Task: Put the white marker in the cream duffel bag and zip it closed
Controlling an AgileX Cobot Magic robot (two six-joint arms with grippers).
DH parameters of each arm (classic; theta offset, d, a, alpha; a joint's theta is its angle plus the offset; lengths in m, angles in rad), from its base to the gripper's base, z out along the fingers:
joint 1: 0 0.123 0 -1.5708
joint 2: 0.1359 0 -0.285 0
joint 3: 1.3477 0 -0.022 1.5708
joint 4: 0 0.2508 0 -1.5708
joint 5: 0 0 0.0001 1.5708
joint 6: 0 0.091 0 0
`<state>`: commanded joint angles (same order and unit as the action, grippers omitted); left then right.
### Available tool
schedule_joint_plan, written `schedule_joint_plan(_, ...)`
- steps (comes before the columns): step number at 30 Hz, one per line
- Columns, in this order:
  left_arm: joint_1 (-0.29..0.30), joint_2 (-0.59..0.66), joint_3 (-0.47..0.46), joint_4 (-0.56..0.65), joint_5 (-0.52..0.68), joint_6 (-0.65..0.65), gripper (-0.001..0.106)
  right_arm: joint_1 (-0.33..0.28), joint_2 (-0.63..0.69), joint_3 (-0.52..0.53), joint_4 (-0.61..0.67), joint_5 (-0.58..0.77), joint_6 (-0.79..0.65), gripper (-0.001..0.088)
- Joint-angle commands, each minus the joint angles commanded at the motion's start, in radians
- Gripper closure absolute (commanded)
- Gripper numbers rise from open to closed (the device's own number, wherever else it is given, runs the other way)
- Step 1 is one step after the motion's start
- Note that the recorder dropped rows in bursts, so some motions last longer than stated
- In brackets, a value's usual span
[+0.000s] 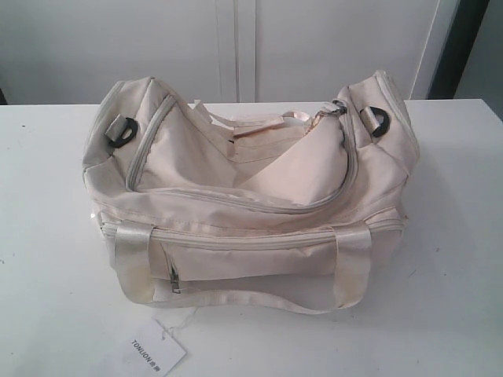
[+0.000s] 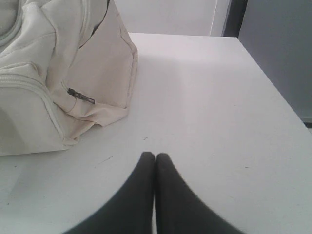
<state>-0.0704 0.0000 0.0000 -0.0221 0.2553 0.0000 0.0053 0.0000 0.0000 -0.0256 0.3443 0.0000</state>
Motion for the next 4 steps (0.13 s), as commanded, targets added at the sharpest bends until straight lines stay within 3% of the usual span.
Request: schedule_joint_plan(4,0.0,0.0,0.0,0.0,0.0,0.0,0.105,0.0,0.0,0.0,0.0,0.0,0.0,0.0868)
